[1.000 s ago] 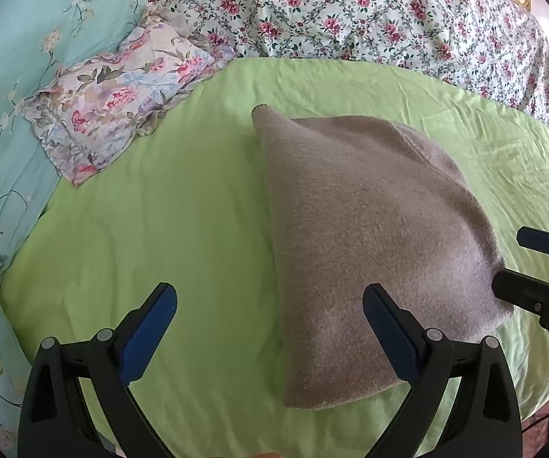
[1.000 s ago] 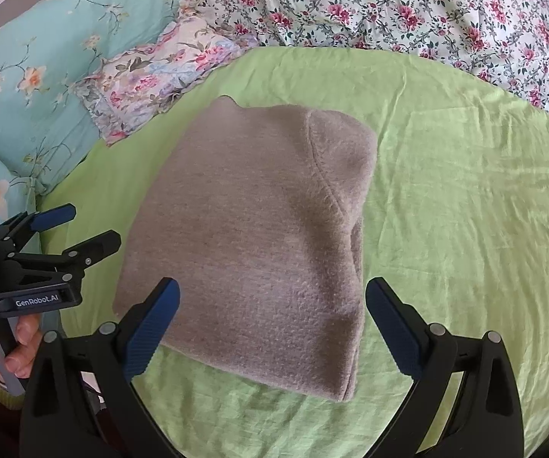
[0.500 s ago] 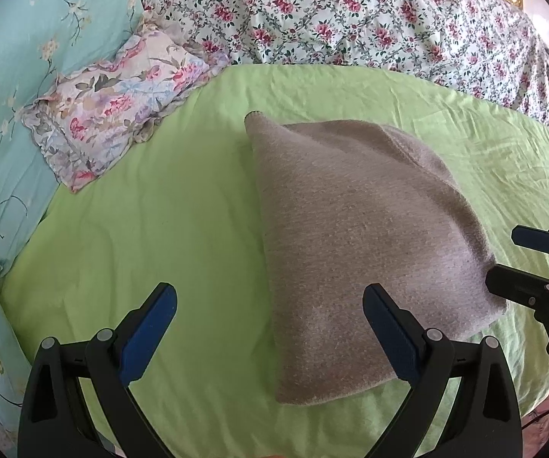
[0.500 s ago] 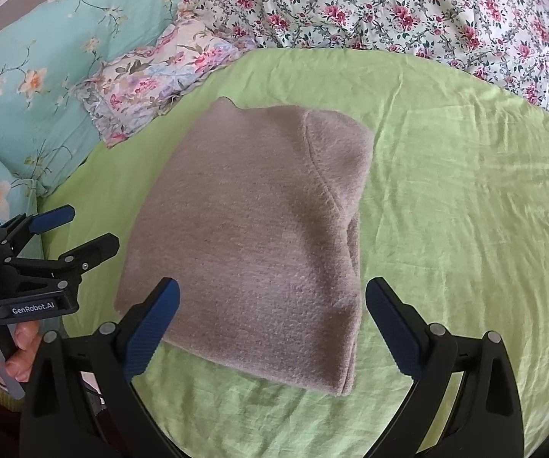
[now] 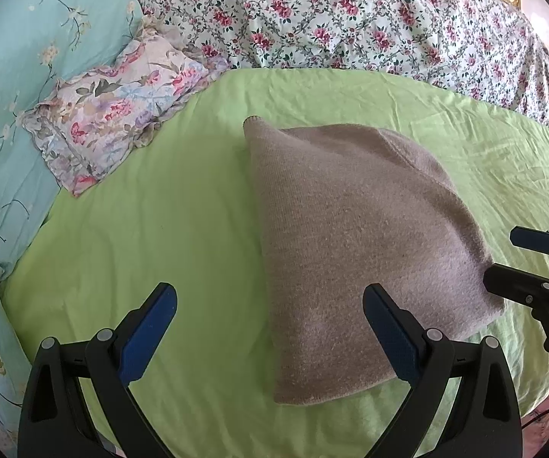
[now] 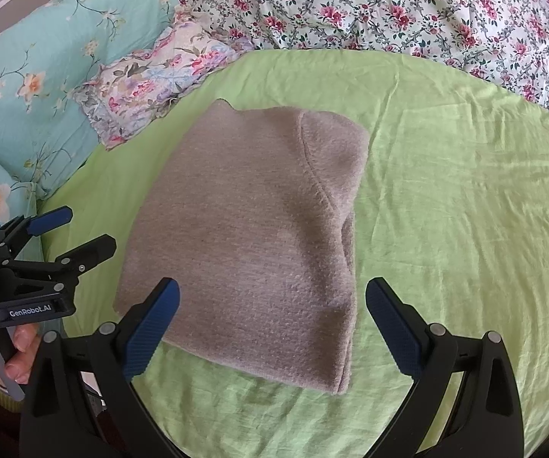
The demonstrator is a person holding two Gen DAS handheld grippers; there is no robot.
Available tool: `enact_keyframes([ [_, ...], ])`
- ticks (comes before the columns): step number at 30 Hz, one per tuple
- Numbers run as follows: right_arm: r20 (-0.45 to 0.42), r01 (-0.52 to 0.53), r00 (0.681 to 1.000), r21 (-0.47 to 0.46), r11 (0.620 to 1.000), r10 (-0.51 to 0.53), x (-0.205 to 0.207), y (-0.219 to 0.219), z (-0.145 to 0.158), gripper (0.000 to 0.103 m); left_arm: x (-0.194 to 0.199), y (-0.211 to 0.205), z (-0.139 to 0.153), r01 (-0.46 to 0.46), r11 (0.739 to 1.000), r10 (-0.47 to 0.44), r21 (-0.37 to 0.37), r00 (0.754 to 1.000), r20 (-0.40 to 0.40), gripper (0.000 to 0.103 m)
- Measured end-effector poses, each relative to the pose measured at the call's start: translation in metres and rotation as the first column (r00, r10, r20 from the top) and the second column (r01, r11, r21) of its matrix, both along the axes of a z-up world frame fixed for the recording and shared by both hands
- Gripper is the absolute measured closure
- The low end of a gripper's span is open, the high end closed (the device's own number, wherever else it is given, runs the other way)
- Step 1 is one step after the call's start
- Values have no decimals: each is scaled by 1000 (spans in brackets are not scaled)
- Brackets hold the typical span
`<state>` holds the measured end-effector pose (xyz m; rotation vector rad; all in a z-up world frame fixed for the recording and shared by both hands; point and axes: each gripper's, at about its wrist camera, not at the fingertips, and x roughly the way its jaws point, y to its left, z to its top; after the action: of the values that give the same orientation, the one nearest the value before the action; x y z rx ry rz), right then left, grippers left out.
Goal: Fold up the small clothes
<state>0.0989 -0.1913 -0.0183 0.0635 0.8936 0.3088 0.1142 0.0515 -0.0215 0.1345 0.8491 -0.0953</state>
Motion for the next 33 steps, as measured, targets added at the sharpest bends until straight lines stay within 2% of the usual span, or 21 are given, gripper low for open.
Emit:
enact_keyframes([
  [33,6,-6,1000,4,1000,6,1,9,4,5,1,0,1,10,1000,-10,7,1000,5,5],
])
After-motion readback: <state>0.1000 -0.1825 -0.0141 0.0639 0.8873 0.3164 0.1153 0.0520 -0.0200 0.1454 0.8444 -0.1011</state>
